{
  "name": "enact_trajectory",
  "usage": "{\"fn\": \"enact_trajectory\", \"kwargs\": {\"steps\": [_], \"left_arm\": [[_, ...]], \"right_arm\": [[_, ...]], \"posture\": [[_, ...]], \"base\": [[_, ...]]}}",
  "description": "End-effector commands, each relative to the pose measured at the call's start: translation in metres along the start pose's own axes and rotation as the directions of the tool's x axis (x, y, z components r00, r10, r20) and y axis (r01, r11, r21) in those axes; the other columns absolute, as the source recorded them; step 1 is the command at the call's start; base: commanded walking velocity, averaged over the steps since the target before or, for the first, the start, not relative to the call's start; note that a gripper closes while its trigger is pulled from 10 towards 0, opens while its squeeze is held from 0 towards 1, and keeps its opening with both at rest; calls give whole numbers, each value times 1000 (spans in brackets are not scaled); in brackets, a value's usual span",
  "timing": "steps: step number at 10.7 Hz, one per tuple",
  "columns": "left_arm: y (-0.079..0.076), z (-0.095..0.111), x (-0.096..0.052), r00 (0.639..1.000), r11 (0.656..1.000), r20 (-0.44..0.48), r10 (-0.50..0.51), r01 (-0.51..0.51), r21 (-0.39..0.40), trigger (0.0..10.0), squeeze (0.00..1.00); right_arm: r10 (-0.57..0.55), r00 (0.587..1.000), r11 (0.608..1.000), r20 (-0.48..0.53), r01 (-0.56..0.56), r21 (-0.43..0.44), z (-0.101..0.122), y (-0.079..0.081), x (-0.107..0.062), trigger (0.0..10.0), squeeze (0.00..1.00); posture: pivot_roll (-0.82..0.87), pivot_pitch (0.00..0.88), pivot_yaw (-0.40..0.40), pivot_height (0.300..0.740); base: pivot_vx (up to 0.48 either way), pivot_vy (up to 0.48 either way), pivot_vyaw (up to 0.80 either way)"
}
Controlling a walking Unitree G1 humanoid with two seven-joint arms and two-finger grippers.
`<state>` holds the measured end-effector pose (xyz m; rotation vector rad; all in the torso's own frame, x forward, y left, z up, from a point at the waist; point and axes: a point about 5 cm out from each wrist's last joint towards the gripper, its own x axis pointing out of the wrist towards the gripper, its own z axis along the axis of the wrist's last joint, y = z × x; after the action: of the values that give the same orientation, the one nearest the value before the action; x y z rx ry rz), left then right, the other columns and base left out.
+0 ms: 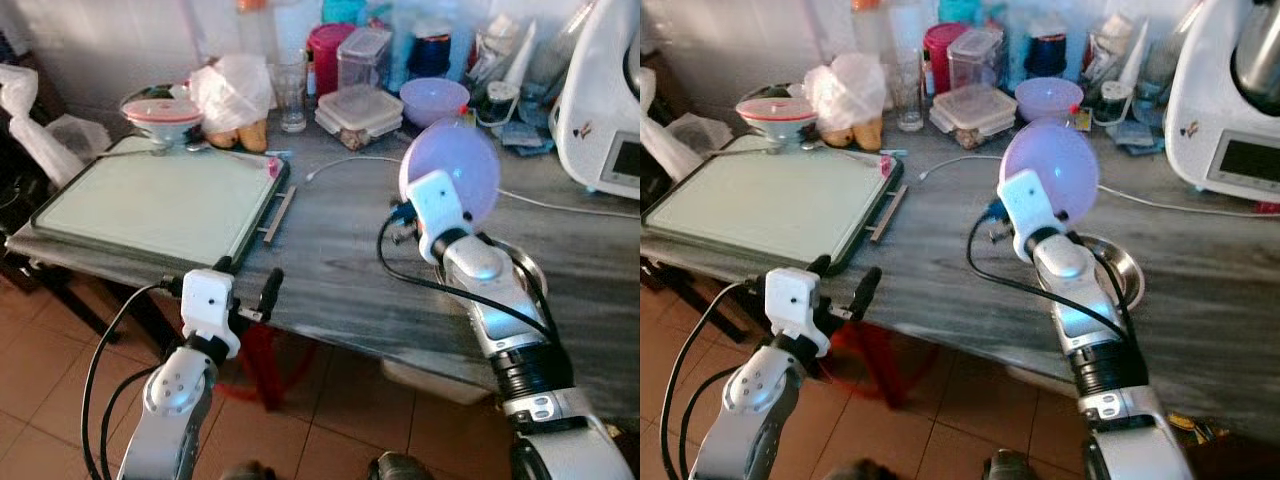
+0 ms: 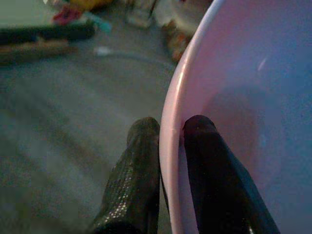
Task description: Setting the table
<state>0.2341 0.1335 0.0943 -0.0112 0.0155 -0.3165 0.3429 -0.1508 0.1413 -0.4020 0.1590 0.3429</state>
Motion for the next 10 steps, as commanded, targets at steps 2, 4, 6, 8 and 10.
{"fn": "enact_trajectory", "kwargs": {"steps": [2, 4, 6, 8, 10], "left_arm": [[-2, 4, -1, 1000, 1000, 6, -9, 10, -2, 10000, 0], [-2, 4, -1, 1000, 1000, 0, -15, 15, -2, 10000, 0], [-3, 4, -1, 1000, 1000, -5, -16, 16, -5, 10000, 0], [-4, 4, -1, 1000, 1000, -8, -19, 18, -9, 10000, 0], [-4, 4, 0, 1000, 1000, -10, -22, 22, -10, 10000, 0]], "right_arm": [[112, 990, 993, -80, -114, -17, -3, 6, 0, 10000, 0], [175, 977, 983, -123, -181, -33, -12, 11, -4, 10000, 0], [214, 965, 975, -149, -221, -32, -13, 10, -6, 10000, 0], [255, 951, 965, -178, -262, -21, -13, 9, -9, 10000, 0], [287, 935, 956, -209, -295, -8, -14, 7, -13, 10000, 149]], "posture": [[-32, 62, 56, 740], [-31, 65, 57, 740], [-31, 64, 55, 740], [-32, 62, 54, 740], [-34, 60, 55, 740]], "base": [[0, 0, 0], [0, 0, 0], [0, 0, 0], [0, 0, 0], [0, 0, 0]]}}
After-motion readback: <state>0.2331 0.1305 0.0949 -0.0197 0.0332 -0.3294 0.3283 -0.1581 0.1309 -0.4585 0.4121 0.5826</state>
